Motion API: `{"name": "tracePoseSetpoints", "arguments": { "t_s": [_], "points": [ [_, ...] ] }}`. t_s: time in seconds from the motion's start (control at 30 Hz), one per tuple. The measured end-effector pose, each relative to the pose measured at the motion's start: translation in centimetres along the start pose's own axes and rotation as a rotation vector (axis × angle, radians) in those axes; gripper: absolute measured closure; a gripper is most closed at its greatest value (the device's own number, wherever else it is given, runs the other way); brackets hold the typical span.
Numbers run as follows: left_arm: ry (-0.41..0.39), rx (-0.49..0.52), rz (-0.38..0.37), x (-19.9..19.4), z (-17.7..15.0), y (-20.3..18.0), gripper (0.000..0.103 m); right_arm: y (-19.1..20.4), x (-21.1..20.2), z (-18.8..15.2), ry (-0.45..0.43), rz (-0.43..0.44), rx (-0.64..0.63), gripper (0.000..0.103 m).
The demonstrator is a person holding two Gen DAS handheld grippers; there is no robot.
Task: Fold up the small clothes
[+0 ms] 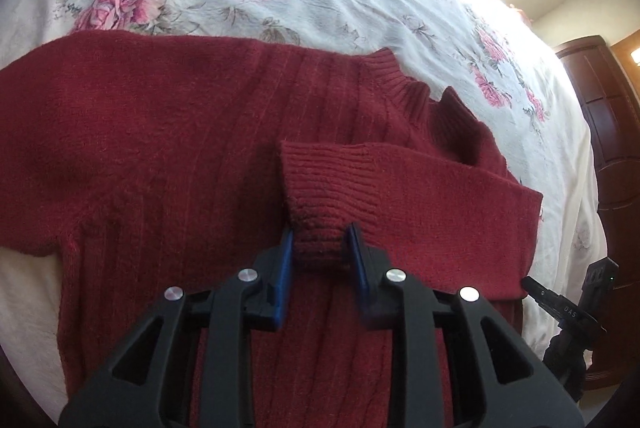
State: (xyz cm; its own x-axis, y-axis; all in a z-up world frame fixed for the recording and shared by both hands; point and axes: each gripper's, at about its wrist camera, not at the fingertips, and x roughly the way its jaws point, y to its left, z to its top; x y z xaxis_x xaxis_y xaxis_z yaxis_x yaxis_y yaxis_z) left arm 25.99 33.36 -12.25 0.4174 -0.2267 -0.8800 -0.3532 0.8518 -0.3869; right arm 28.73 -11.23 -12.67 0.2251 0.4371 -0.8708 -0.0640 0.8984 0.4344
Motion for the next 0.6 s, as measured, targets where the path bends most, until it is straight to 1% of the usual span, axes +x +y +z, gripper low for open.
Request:
{"name": "tracePoseSetpoints", "arguments": {
  "t_s": [0.03,0.07,0.1,0.13,0.17,0.23,0.33,0.4,0.5,0.53,0.57,0.6],
  "points": [
    [-0.015,-0.006,0.007,-0.7,0.0,0.5,0.078,0.1,-0.2,0.0,0.002,-0.008,-0.005,0.079],
    [-0.026,-0.01,-0.001,-1.4,0.0,0.8,0.078,0.4,-0.5,0.0,0.003,-0.017,-0.015,0.078],
    [-0.027,-0.022,-0.024,-2.2,-0.1,1.3,0.076,0.8,-1.0,0.0,-0.005,-0.026,-0.026,0.078],
    [-0.026,-0.04,-0.059,-3.0,-0.3,1.8,0.073,1.3,-1.6,0.0,-0.024,-0.024,-0.037,0.076],
    [-0.026,-0.052,-0.086,-3.6,-0.4,2.0,0.072,1.7,-2.4,-0.1,-0.044,-0.01,-0.045,0.071],
    [-0.019,-0.05,-0.106,-4.1,-0.8,1.9,0.07,2.8,-3.2,-0.2,-0.067,0.018,-0.067,0.068],
    [0.027,-0.069,-0.14,-2.5,-1.5,1.4,0.065,4.7,-2.6,-0.2,-0.047,0.005,-0.11,0.067],
    [0.051,-0.116,-0.172,-0.9,-1.6,1.4,0.065,5.6,-1.4,-0.3,-0.018,-0.028,-0.138,0.067],
    [0.073,-0.193,-0.2,1.7,-1.0,1.6,0.065,5.8,0.1,-0.5,0.008,-0.039,-0.136,0.067],
    [0.063,-0.213,-0.198,2.2,-0.7,1.8,0.072,5.6,0.4,-0.6,0.01,-0.041,-0.129,0.067],
    [0.046,-0.225,-0.19,2.4,-0.3,1.9,0.081,5.4,0.8,-0.7,0.012,-0.04,-0.123,0.067],
    [0.024,-0.232,-0.192,2.2,0.0,2.0,0.092,5.2,1.1,-0.8,0.015,-0.038,-0.118,0.067]
  ]
}}
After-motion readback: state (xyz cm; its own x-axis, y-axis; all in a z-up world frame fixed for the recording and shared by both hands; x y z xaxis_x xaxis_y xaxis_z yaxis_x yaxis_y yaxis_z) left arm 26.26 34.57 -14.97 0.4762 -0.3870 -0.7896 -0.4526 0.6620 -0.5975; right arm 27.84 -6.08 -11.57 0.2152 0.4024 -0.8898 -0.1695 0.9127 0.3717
